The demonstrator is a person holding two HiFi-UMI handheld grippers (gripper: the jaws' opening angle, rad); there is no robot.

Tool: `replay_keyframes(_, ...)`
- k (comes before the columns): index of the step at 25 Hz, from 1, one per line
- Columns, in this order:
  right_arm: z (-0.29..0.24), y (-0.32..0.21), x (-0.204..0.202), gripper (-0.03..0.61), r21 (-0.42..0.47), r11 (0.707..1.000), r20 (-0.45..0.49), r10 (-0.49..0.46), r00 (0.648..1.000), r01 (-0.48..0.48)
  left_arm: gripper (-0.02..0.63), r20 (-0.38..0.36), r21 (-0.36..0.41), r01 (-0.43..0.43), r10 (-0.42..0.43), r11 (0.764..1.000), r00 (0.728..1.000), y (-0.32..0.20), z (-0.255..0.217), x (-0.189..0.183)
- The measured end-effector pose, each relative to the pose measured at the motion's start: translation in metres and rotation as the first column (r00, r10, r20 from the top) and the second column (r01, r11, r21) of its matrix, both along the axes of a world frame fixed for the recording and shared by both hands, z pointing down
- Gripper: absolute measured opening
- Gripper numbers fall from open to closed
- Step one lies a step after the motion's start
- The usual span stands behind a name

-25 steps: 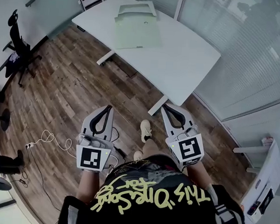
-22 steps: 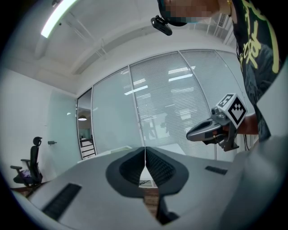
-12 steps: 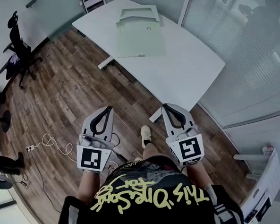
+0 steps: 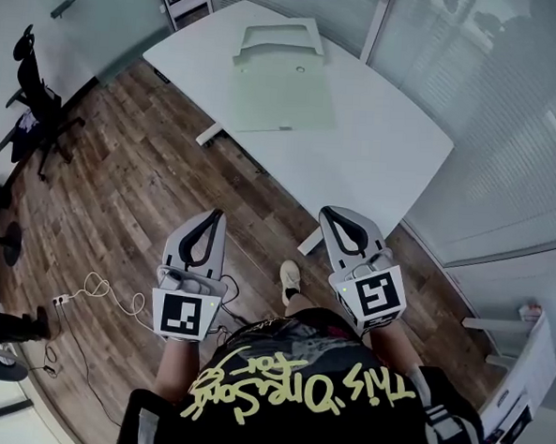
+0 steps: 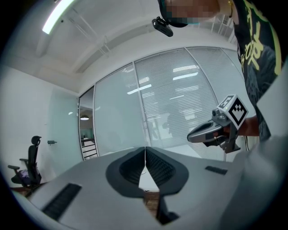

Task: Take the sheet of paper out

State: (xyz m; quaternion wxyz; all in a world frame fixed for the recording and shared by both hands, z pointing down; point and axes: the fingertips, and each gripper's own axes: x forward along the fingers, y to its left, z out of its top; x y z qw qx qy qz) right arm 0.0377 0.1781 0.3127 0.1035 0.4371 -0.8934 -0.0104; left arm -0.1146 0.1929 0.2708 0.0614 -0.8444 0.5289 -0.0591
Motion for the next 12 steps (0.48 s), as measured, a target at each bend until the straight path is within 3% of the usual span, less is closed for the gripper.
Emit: replay_keyframes(12, -0.009, -0.060, 0.001, 0.009, 0.006, 1.000, 0.003, -0.024, 1.000, 0.024, 0.010, 0.000, -0.007, 0.026, -0.026, 1.000, 1.000, -0.054, -0.003, 0.002)
